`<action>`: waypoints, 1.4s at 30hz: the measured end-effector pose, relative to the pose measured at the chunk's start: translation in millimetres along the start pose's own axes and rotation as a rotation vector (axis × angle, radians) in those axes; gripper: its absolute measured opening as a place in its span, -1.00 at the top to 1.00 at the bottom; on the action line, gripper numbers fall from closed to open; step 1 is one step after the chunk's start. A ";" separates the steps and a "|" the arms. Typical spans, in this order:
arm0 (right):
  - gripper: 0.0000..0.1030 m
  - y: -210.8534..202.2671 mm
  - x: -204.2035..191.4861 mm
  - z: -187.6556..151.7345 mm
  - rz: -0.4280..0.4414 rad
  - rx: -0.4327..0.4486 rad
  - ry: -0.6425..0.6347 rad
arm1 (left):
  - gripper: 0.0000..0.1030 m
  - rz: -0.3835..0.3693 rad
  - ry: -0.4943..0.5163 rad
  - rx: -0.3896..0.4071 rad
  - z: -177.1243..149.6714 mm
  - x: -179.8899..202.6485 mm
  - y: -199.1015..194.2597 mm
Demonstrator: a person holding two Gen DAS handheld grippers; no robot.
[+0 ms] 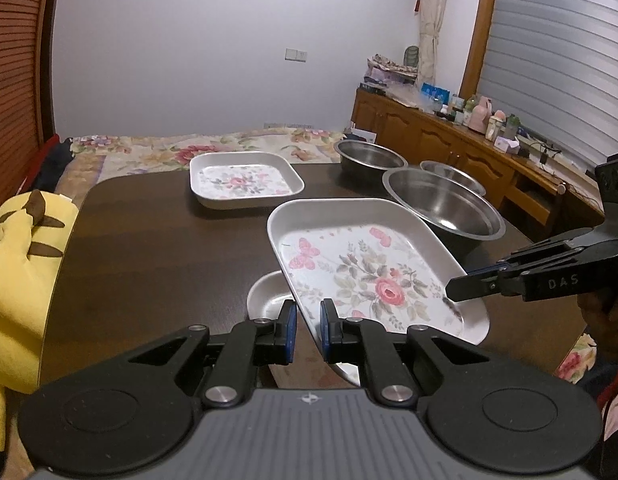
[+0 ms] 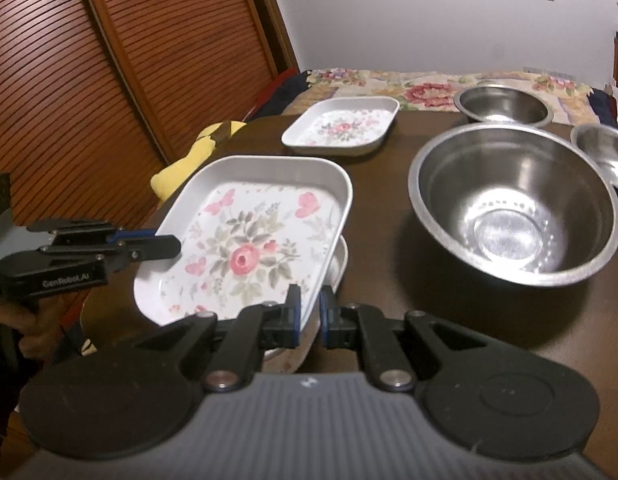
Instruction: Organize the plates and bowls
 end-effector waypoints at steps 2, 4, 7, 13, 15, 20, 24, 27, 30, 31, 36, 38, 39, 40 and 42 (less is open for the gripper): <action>0.79 0.2 0.0 -2.4 0.000 -0.002 0.000 | 0.75 0.004 0.001 -0.002 -2.4 0.3 0.3; 0.79 -0.1 -0.5 -4.2 0.000 -0.003 -0.002 | 0.75 0.008 0.002 -0.006 -4.2 1.7 0.8; 0.79 -0.7 0.0 -7.6 -0.008 -0.004 -0.014 | 0.75 0.008 -0.002 -0.008 -7.6 4.0 0.0; 0.79 2.1 -3.3 -9.3 -0.018 -0.007 -0.030 | 0.74 0.027 0.003 -0.017 -12.6 2.8 0.6; 0.79 3.2 -5.0 -9.1 -0.020 -0.008 -0.038 | 0.74 0.031 0.002 -0.018 -14.1 1.3 0.8; 0.77 5.9 -6.9 -13.1 -0.023 -0.017 -0.053 | 0.74 0.044 0.009 -0.021 -15.7 0.9 1.7; 0.76 5.6 -10.3 -13.5 -0.037 -0.017 -0.083 | 0.74 0.066 0.028 -0.035 -17.4 3.0 6.6; 0.76 5.5 -10.5 -11.2 -0.044 -0.007 -0.090 | 0.74 0.083 0.041 -0.049 -20.4 4.2 11.4; 0.76 5.9 -10.1 -11.1 -0.052 -0.005 -0.093 | 0.74 0.099 0.061 -0.046 -20.1 7.3 13.6; 0.75 6.4 -10.1 -11.2 -0.052 -0.005 -0.095 | 0.74 0.102 0.062 -0.047 -19.1 7.1 13.8; 0.73 8.5 -10.5 -10.6 -0.057 -0.002 -0.108 | 0.73 0.121 0.070 -0.047 -18.8 5.2 17.2; 0.73 9.2 -10.1 -11.9 -0.056 -0.002 -0.105 | 0.73 0.134 0.074 -0.054 -19.6 3.6 19.4; 0.73 8.8 -10.1 -12.8 -0.059 0.001 -0.107 | 0.73 0.135 0.073 -0.059 -21.3 3.2 20.4; 0.73 8.7 -10.4 -13.1 -0.058 0.002 -0.108 | 0.73 0.135 0.073 -0.058 -22.1 1.9 21.0; 0.72 8.7 -10.3 -13.1 -0.054 0.004 -0.104 | 0.73 0.137 0.076 -0.061 -23.7 0.9 22.2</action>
Point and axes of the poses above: each gripper's, at about its wrist camera, not at the fingertips, and y roughly the way its jaws point, x to its right, z to its top, the point moved 10 cm from there along y, roughly the way its jaws point, and after that the axes turned 6 degrees about y, right-handed, at the moved point
